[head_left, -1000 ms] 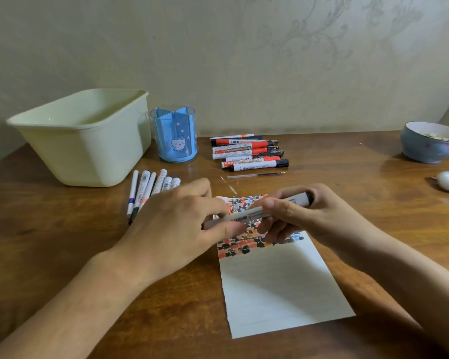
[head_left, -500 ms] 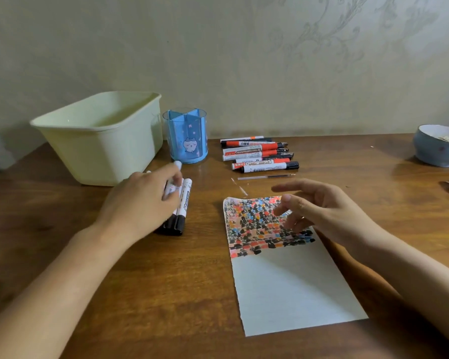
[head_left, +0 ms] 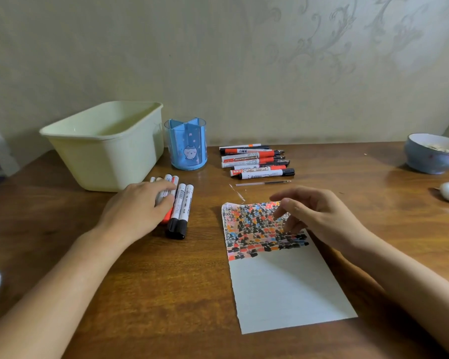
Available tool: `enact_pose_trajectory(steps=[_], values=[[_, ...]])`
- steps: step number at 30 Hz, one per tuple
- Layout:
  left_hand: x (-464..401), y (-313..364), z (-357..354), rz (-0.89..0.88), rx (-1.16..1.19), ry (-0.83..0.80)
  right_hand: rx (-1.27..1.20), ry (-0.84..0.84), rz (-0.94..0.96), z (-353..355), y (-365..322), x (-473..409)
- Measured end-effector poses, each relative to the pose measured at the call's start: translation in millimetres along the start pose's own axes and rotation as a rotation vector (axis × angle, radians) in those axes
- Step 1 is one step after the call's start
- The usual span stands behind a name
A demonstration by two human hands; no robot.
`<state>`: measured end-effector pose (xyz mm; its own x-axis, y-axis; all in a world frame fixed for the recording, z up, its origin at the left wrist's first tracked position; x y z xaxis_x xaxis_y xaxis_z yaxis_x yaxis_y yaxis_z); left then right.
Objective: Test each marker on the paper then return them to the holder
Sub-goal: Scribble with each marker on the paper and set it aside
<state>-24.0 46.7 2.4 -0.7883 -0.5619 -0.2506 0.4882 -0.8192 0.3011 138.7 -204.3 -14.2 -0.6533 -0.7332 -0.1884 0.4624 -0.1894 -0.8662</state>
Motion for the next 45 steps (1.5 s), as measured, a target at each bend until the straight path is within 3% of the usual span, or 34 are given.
enact_pose_trajectory(steps=[5,8,14,22,30,41,45], values=[[0.6,10.2,6.8,-0.048,-0.026,0.070,0.087,0.057,0.037,7.9,1.5,-1.8],[11.1,39.4,5.3,-0.188,-0.019,0.092,0.346,0.113,0.112,15.6,-4.8,-3.2],[29.1,82.2,-19.2,-0.364,0.014,-0.085,0.670,0.224,0.145,35.3,-5.9,-11.9],[44.3,101.8,-37.6,-0.468,0.027,-0.220,0.969,0.137,0.123,16.8,0.4,-37.8],[43.2,100.4,-35.4,-0.509,0.020,-0.232,1.208,0.053,0.156,2.4,1.8,-75.5],[47.5,101.8,-38.3,-0.523,0.001,-0.274,1.182,-0.068,0.119,3.1,-2.7,-76.1],[49.8,102.1,-39.7,-0.513,-0.009,-0.301,0.947,0.087,0.124,28.6,-8.6,-55.3]])
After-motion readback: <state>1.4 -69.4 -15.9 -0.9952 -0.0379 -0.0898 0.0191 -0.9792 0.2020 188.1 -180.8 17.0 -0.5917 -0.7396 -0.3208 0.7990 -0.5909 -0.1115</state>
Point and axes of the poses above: each hand's wrist, its own x-axis away from the middle knuckle, its own z-axis out of the back of the hand, y = z × x, the point moved 10 cm from there along -x, towards the middle knuckle, and after that the axes turned 1 degree about x, right-handed, at the moved point
